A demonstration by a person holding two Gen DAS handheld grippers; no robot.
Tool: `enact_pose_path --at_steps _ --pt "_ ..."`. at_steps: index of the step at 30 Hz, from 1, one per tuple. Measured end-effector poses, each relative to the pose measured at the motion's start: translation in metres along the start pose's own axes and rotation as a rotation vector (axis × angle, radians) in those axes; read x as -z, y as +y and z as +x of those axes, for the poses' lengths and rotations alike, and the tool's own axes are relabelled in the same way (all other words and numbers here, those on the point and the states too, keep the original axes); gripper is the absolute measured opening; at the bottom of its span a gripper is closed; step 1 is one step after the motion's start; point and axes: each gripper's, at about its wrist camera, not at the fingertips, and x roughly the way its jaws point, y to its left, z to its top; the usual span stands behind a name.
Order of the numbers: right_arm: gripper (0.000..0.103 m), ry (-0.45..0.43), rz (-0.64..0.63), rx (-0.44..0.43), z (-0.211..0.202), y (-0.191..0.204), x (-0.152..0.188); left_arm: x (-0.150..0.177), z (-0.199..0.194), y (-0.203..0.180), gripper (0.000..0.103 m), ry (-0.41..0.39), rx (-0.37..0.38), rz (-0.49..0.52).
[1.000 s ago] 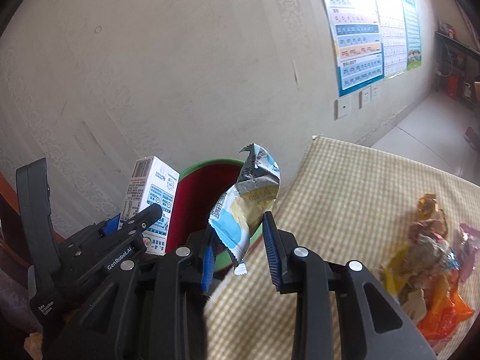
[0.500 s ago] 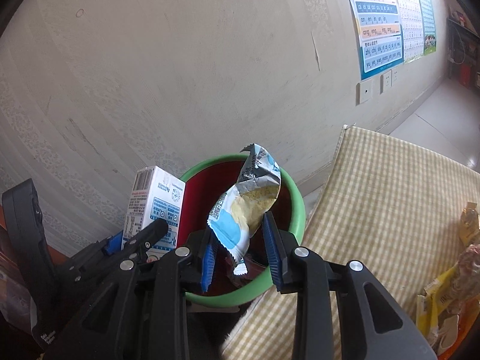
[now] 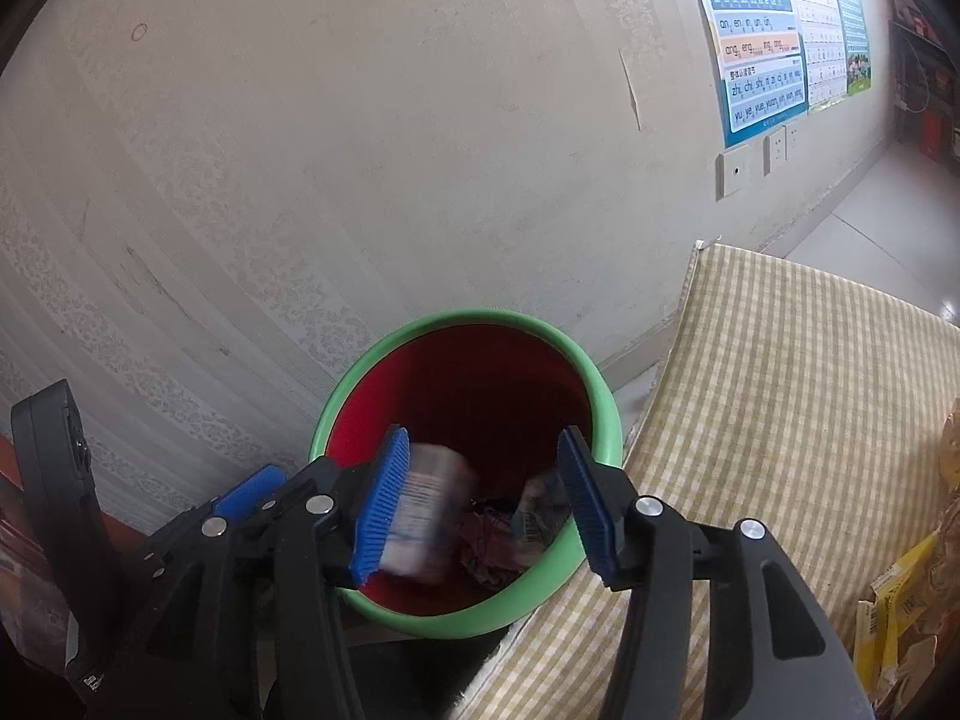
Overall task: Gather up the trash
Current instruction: 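Carry carton and silver wrapper to the red bin and release both, then grasp brown foil wrapper with left tool while right tool grasps pink strawberry wrapper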
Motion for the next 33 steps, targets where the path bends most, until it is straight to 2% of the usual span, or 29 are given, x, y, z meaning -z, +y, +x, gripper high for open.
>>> enact_pose_path --at_steps 8,15,20,25,31,33 --pt "0.052 -0.04 0.038 -0.014 -0.043 -0.012 0.017 0.009 -0.017 -0.014 0.056 -0.03 -0.018 0.063" --pt "0.052 -0.096 0.057 0.002 -0.106 -0.038 0.044 0.032 -0.047 -0.057 0.056 -0.026 0.064 0.157" --pt "0.053 -0.147 0.062 0.087 -0.157 -0.067 0.066 0.058 -0.068 -0.104 0.058 -0.019 0.154 0.258" --pt "0.053 -0.182 0.109 0.183 -0.2 -0.101 0.094 0.091 -0.079 -0.147 0.06 0.033 0.262 0.343" --pt "0.057 -0.195 0.226 0.319 -0.228 -0.149 0.132 0.141 -0.085 -0.192 0.068 0.13 0.376 0.495" --pt "0.057 -0.182 0.305 0.355 -0.233 -0.17 0.146 0.156 -0.076 -0.2 0.068 0.198 0.397 0.518"
